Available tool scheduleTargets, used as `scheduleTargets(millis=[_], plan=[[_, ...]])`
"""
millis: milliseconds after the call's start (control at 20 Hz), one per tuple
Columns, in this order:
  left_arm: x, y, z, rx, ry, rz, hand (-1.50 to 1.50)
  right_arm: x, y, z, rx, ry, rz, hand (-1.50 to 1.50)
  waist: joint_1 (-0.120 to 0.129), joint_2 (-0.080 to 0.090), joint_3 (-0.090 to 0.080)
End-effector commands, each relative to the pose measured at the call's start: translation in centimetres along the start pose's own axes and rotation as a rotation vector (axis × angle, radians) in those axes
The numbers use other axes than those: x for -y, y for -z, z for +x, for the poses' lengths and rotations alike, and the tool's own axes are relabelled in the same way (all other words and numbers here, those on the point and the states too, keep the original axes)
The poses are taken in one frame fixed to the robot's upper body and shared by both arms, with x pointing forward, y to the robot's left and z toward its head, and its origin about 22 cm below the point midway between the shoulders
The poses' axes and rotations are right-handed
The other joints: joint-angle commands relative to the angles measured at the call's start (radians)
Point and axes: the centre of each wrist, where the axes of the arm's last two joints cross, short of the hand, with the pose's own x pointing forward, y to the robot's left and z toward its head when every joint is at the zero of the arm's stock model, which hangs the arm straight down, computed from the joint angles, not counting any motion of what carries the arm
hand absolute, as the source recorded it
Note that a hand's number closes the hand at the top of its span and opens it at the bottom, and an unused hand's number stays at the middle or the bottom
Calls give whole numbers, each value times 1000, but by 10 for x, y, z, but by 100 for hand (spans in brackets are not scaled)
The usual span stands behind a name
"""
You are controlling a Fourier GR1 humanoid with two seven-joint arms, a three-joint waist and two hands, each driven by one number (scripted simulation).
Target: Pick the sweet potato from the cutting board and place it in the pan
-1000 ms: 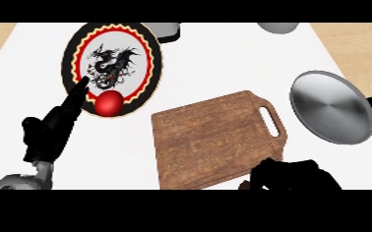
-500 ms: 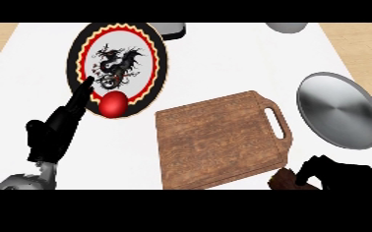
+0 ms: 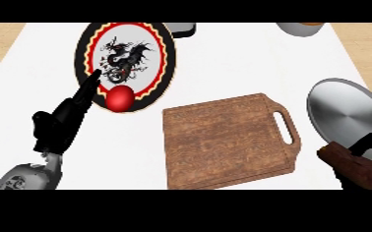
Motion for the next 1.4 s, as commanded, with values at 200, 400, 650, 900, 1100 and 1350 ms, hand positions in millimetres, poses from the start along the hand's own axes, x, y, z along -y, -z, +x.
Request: scheduleTargets(millis=[200,400,650,900,1100,1350], plan=[[25,1,-7,14,4,-32,0,4,42,-104,-25,18,-58,150,34,3,-2],[30,-4,-6,-9,12,-30,0,7,62,-134,-25,26,-69,150,31,2,-3],[19,13,6,16,20,-29,0,-37,74,-147,-16,8,-30,150,27,2,-3],[14,8,8,0,10,-21,0,-15,96,-173,-26,22,-56,150,29,2,-3],[26,22,27,29,18,-45,0,-9,95,-185,-329,-112,186,-150,58,13,-2],[17,20,12,22,22,-45,0,-49,124,-174,-269,50,216,-150,51,10,-1]])
